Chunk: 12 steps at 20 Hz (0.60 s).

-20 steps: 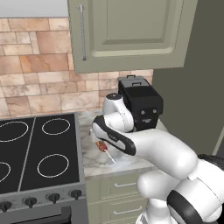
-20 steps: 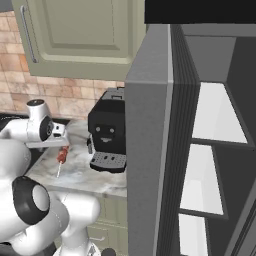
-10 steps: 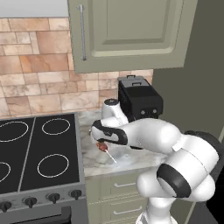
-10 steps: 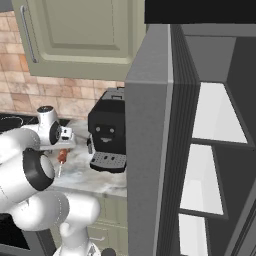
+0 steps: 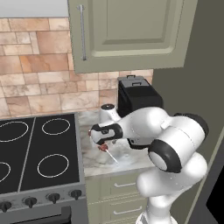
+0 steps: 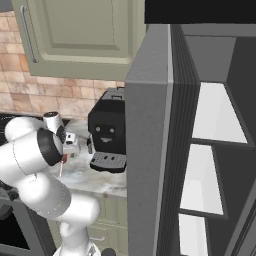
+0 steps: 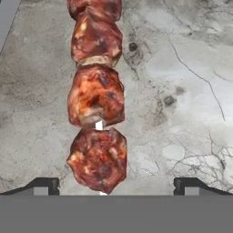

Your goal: Store the kebab skewer in the freezer for long-term storage. Close the freezer door after placing the cooked food.

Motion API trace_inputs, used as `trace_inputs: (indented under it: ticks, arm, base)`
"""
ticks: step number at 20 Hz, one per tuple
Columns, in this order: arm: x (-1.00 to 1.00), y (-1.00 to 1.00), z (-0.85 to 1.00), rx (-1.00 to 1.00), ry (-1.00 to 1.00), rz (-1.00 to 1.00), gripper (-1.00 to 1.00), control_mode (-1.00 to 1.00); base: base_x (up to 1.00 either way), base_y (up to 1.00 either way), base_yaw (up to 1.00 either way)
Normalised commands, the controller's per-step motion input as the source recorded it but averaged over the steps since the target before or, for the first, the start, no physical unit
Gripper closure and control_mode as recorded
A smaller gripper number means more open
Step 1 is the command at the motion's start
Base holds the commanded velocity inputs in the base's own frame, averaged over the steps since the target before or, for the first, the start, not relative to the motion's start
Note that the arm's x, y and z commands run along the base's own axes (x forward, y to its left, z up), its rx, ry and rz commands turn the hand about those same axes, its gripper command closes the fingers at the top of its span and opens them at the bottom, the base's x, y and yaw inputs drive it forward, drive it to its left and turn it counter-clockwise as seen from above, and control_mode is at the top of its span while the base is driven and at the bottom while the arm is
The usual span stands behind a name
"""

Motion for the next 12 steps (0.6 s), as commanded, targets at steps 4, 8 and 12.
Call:
trace_inputs:
  ticks: [4,8,12]
  arm:
    - [0.09,0.00,-0.22,-0.03,0.10,0.00,-1.00,-1.00]
    - [0.10,0.01,-0.03,0.00,0.06,0.00,-1.00,-1.00]
    - [0.08,0.07,-0.13,0.00,0.01,0.00,-1.00,-1.00]
  base:
    - [0.00,0.00,0.00]
    - [0.00,0.00,0.00]
    - [0.00,0.00,0.00]
